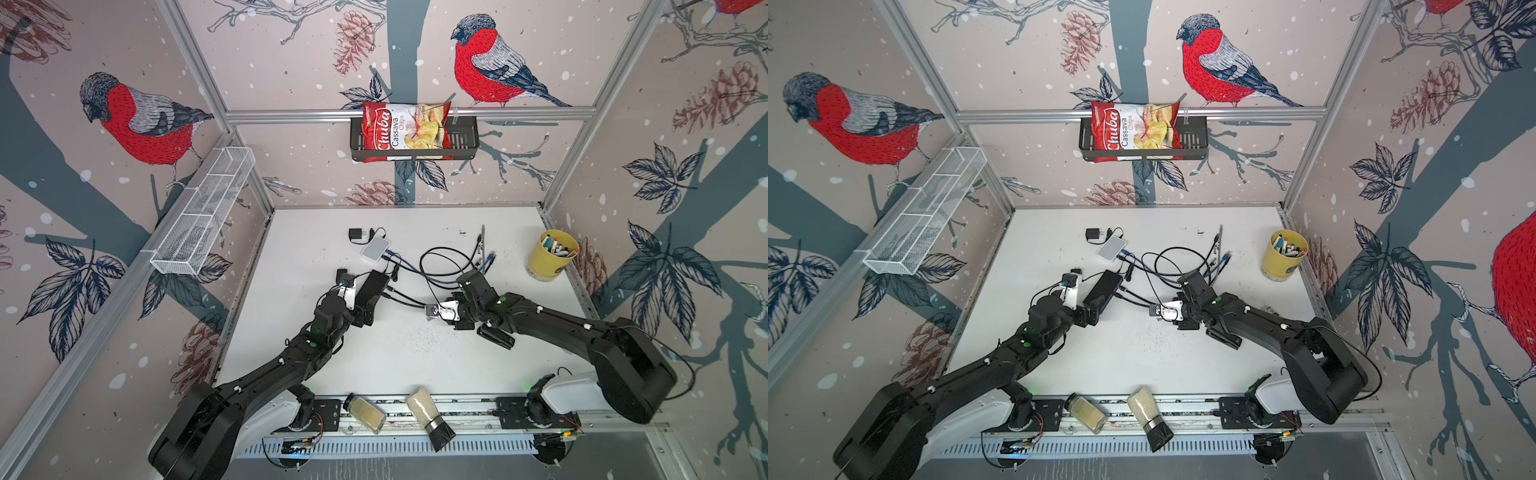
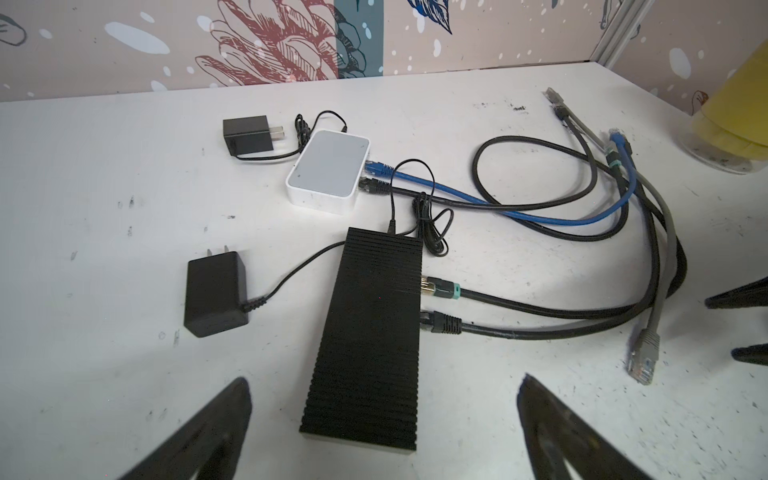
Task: Insert the plug into the switch port
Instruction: 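Lower the right gripper onto the loose grey ethernet plug and grasp it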
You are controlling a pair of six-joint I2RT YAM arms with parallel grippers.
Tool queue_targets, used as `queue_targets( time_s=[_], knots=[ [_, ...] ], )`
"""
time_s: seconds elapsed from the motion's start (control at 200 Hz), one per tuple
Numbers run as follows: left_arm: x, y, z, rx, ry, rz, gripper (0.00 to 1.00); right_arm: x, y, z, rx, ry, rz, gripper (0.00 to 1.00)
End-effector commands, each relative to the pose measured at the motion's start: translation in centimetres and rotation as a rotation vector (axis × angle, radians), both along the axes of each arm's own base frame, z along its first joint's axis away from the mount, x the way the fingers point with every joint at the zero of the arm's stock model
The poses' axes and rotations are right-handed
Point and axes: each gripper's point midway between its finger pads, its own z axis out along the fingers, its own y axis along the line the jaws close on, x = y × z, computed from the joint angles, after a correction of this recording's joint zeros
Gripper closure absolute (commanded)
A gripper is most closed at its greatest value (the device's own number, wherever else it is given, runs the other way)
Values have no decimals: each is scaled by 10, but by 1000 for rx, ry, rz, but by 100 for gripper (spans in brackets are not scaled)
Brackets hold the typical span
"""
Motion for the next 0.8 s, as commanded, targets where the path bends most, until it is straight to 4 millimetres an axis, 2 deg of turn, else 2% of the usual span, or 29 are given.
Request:
queue_targets(
  time_s=[0.0, 0.41, 0.795],
  knots=[
    [2, 3, 12, -41, -51, 30, 2, -6, 6, -5, 2, 38, 61, 67],
    [-3, 11, 13, -61, -74, 54, 2, -3, 15, -25, -28, 104, 94, 68],
    [-3, 8, 8, -56, -51, 42, 2, -1, 10, -42, -59, 159, 96, 69]
  ],
)
